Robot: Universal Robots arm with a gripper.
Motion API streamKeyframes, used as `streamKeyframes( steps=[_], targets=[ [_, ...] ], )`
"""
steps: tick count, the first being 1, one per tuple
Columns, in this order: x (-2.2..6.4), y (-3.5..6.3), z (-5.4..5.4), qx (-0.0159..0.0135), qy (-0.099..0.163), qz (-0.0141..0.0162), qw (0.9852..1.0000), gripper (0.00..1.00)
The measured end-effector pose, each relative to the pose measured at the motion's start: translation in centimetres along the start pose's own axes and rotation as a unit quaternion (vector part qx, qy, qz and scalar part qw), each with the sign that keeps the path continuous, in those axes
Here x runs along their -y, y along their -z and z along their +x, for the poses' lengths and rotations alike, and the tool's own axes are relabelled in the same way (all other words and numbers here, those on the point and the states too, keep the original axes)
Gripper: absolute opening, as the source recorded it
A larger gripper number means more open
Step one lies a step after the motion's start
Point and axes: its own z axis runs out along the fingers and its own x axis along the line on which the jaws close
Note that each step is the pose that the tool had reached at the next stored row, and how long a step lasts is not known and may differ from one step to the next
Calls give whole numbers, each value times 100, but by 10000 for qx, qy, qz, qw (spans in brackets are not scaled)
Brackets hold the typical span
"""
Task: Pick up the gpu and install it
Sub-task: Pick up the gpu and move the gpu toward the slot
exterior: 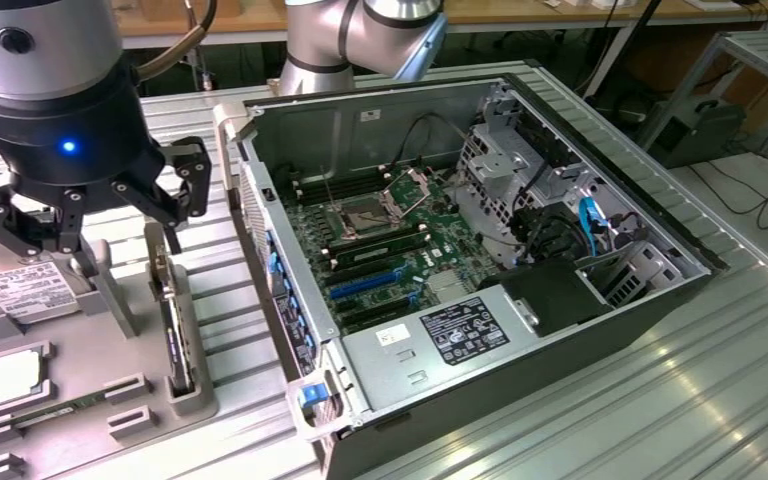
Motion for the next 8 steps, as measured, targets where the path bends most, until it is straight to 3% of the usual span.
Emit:
streamKeyframes(
  steps=[8],
  targets=[
    [44, -52, 3, 2, 1, -40, 10000, 66]
  ],
)
